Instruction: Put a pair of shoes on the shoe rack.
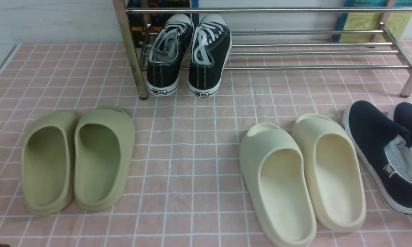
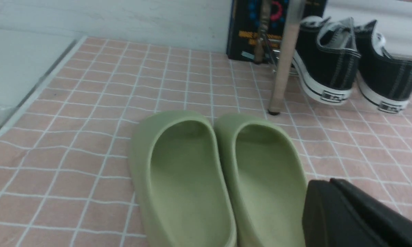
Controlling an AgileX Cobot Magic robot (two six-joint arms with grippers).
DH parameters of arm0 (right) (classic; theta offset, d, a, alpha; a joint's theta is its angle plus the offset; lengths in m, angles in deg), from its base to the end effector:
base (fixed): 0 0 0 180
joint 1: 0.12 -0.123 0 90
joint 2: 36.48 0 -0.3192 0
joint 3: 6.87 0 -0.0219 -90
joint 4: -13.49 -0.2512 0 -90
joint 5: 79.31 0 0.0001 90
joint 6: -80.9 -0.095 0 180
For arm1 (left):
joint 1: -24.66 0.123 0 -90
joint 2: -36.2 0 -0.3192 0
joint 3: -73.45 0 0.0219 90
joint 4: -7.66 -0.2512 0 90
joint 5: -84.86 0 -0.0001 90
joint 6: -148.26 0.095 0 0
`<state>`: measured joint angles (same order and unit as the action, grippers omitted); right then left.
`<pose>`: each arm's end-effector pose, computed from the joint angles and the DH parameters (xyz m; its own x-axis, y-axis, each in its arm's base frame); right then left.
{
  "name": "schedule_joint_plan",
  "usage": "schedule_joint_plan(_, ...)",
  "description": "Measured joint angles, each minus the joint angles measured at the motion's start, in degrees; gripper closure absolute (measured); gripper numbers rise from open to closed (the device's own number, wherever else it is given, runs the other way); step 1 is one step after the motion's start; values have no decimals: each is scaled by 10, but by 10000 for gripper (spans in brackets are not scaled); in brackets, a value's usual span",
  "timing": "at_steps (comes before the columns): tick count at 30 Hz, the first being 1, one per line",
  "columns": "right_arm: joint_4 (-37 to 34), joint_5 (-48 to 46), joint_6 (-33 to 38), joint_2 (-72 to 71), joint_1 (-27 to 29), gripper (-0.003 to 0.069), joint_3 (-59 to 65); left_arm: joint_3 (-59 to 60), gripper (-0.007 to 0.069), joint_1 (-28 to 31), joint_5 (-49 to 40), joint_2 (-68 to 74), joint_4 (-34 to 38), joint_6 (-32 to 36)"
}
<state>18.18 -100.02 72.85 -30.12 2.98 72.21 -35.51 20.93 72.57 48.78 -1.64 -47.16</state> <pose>0.0225 -0.0040 0.1738 -0.2709 0.0786 -0.9594 0.0993 0.9936 0.0534 0.0303 0.0013 0.2326 -0.1028 -0.1037 -0.9893 0.0196 0.9941 -0.1063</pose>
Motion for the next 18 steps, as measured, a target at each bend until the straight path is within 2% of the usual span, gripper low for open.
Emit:
schedule_joint_plan(6,1,0,0,0,0,419,0,80,613,62,35,-59,8,48)
schedule_joint_plan(11,0,0,0,0,0,419,0,86,613,59,-9,-63,6,71)
schedule_joint_plan(18,1,0,0,0,0,419,0,86,613,21,-80,-63,22,101)
